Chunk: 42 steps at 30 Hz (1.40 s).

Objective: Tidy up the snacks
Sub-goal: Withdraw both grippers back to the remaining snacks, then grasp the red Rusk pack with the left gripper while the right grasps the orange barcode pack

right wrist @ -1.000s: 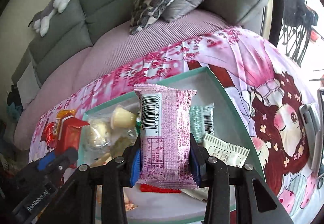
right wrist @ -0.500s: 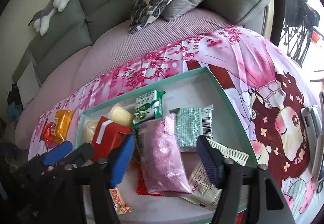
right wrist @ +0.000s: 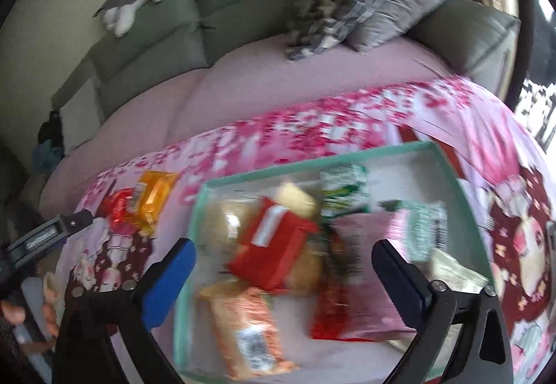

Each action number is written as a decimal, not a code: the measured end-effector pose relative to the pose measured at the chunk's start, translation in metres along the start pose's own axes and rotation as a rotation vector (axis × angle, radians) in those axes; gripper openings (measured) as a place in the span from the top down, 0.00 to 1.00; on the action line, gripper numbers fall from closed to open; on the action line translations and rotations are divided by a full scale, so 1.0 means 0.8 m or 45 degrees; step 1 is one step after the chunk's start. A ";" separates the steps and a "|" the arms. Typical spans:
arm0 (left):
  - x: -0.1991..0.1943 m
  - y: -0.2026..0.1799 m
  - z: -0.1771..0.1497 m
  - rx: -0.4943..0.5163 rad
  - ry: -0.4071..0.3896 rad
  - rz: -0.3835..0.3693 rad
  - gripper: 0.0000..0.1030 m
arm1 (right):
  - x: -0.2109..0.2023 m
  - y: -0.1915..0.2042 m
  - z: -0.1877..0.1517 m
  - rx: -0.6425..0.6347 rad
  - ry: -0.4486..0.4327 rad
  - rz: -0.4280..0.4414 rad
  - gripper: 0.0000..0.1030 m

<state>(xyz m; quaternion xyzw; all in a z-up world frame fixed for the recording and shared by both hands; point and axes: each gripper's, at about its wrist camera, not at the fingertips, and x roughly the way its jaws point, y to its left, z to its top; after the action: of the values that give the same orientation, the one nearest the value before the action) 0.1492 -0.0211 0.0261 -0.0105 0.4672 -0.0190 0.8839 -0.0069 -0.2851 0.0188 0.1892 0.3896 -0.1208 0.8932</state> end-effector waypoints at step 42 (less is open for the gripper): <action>0.165 0.027 0.083 -0.219 0.380 -0.514 0.48 | 0.247 0.248 0.036 -0.273 0.372 0.131 0.53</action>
<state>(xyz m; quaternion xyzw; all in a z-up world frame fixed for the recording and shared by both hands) 0.2792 -0.0055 -0.0462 -0.1756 0.5807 -0.1564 0.7794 0.2156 -0.1324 -0.0616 0.1282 0.5154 -0.0041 0.8473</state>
